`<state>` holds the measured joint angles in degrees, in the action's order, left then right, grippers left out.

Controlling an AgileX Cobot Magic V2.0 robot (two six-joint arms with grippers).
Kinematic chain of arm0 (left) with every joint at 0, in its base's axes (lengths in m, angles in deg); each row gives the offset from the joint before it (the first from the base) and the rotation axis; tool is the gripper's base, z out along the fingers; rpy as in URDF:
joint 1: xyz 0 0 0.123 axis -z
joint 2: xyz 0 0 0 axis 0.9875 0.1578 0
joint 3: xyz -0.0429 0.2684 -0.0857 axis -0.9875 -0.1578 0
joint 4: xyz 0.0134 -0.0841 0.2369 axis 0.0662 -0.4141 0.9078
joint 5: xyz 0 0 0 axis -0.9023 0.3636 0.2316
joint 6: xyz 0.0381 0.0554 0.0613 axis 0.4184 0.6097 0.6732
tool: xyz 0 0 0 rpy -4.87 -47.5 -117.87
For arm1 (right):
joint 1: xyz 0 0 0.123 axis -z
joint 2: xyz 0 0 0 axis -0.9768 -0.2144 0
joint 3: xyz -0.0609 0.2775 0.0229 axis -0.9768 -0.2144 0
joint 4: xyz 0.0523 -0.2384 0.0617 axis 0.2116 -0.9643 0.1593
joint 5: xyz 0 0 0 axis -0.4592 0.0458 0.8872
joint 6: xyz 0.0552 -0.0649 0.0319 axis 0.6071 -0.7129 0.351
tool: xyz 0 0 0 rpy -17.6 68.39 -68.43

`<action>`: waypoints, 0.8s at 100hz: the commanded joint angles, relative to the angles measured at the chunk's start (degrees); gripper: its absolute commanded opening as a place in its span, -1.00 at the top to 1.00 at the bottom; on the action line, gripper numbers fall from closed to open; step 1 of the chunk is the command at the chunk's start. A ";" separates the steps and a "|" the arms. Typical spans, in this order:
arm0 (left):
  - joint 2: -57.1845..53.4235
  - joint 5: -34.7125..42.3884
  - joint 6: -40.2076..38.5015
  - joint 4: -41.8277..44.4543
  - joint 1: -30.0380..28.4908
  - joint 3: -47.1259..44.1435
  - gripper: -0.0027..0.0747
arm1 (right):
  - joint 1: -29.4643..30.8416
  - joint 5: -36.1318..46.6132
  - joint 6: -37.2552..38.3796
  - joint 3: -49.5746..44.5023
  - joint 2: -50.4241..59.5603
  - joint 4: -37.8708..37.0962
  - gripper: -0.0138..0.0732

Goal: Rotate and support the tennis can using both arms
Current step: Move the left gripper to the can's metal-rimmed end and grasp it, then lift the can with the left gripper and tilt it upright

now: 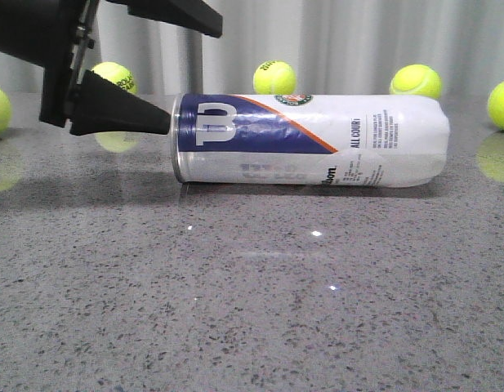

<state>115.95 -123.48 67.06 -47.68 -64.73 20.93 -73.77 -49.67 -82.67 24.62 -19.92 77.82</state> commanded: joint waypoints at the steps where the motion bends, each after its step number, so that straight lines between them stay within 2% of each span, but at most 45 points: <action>1: -0.42 -1.90 0.94 -4.22 1.77 2.87 -0.80 | 0.35 4.75 -0.06 1.42 -0.40 0.33 0.84; 16: 1.70 -1.90 1.88 -5.87 3.26 3.91 -0.76 | 0.35 4.75 -0.06 1.42 -0.40 0.33 0.84; 23: 2.25 -1.51 1.88 -5.98 3.24 4.01 -0.58 | 0.35 4.75 -0.06 1.42 -0.40 0.33 0.84; 30: 2.48 -0.79 1.88 -5.75 3.24 4.01 -0.25 | 0.35 4.75 -0.06 1.42 -0.40 0.33 0.84; 49: 2.45 0.59 4.30 -5.68 3.24 4.01 0.98 | 0.35 4.75 -0.06 1.42 -0.40 0.33 0.84; 80: -0.11 -2.34 7.38 -5.44 2.76 4.01 0.99 | 0.35 4.75 -0.06 1.42 -0.40 0.33 0.84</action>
<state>119.90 -124.17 73.10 -52.46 -61.84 23.44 -73.77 -49.67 -82.67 24.62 -19.92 77.82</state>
